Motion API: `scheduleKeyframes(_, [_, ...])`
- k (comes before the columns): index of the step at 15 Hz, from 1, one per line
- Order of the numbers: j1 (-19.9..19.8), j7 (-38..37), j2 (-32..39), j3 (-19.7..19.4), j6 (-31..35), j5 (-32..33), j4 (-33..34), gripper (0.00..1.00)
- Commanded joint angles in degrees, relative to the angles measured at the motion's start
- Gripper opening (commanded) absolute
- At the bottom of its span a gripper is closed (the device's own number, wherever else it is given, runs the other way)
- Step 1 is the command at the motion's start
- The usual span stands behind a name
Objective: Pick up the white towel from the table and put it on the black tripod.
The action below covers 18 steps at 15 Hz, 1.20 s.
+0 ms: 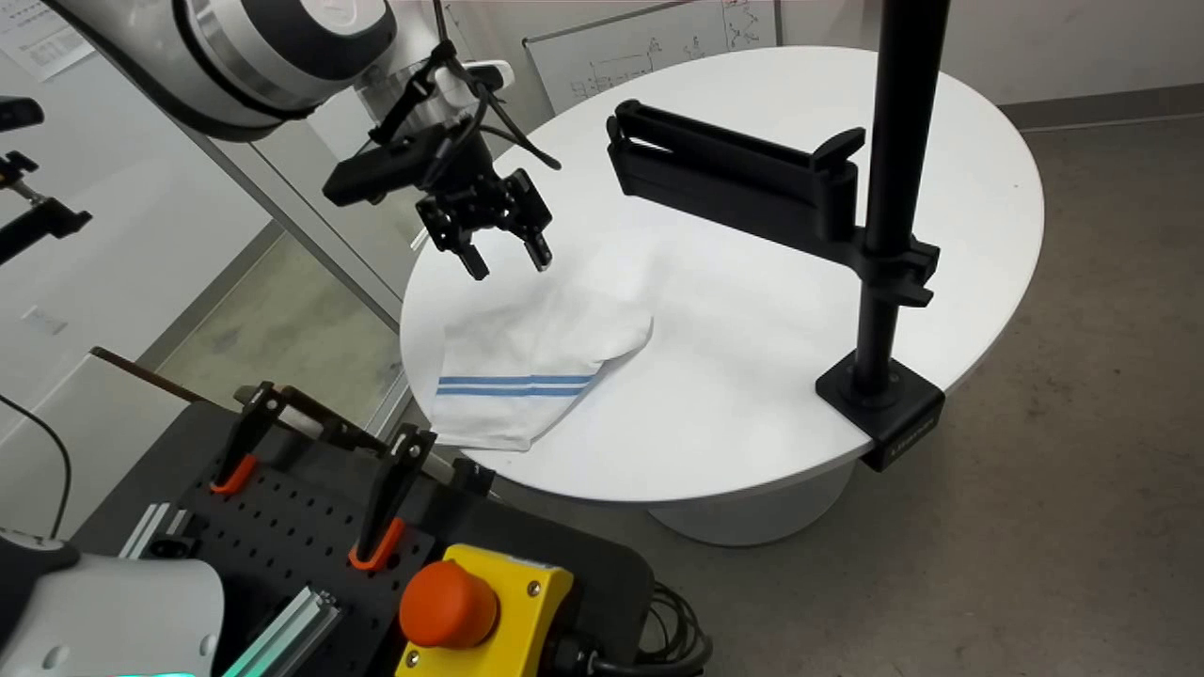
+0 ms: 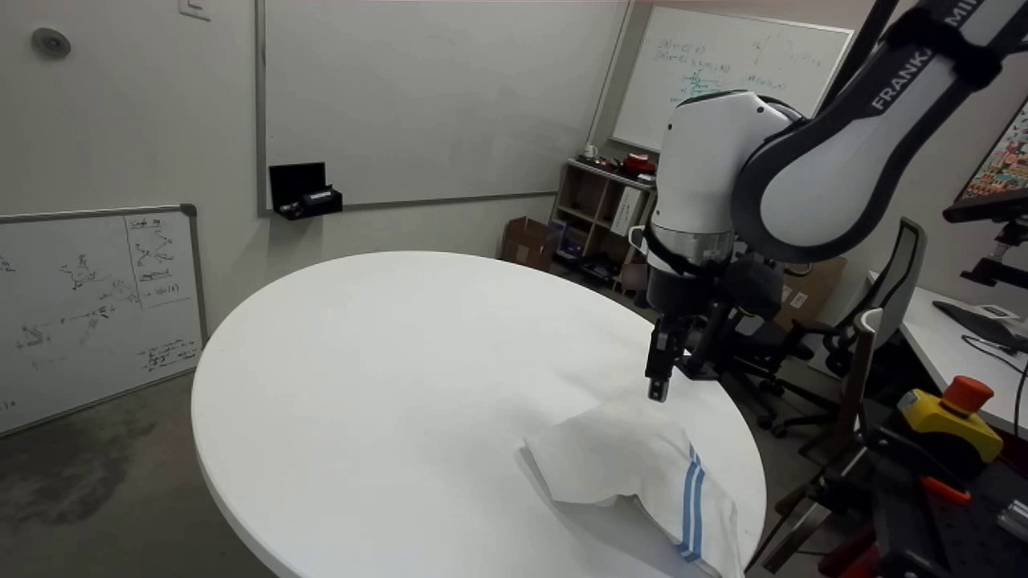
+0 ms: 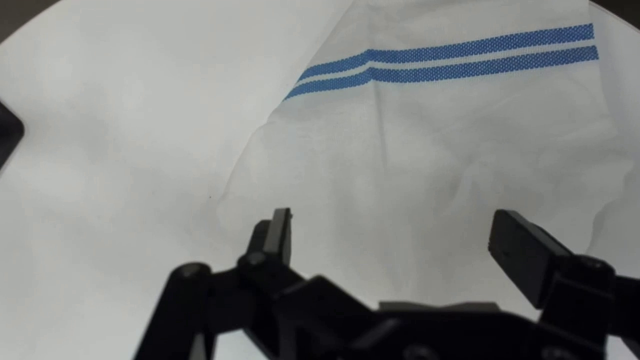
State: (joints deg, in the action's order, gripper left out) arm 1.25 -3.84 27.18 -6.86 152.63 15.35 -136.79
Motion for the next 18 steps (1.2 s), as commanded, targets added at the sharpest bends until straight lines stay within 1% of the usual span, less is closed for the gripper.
scheduleKeyframes(1, [0.35, 0.29, 0.04, -0.33, -0.12, -0.39, 0.16, 1.00])
scheduleKeyframes(2, [-0.14, 0.23, -0.64, -0.35, 0.30, -0.93, -0.17, 1.00])
scheduleKeyframes(4, [-1.22, 1.76, 0.33, 0.68, 1.48, -2.15, 0.02, 1.00])
scheduleKeyframes(5, [-2.18, 3.31, 0.90, 2.09, 1.48, -3.44, 0.03, 1.00])
scheduleKeyframes(8, [-2.65, 4.90, 2.35, 4.11, 3.55, -5.03, -0.43, 1.00])
scheduleKeyframes(9, [-2.14, 4.94, 3.26, 4.40, 4.68, -4.87, -0.56, 1.00])
scheduleKeyframes(13, [0.69, 3.00, 6.61, 3.13, 6.32, -3.50, -0.12, 1.00])
scheduleKeyframes(14, [0.86, 3.09, 7.30, 3.02, 6.77, -3.58, -0.09, 1.00])
scheduleKeyframes(18, [2.78, 2.54, 10.32, 1.29, 10.42, -2.80, 0.09, 1.00])
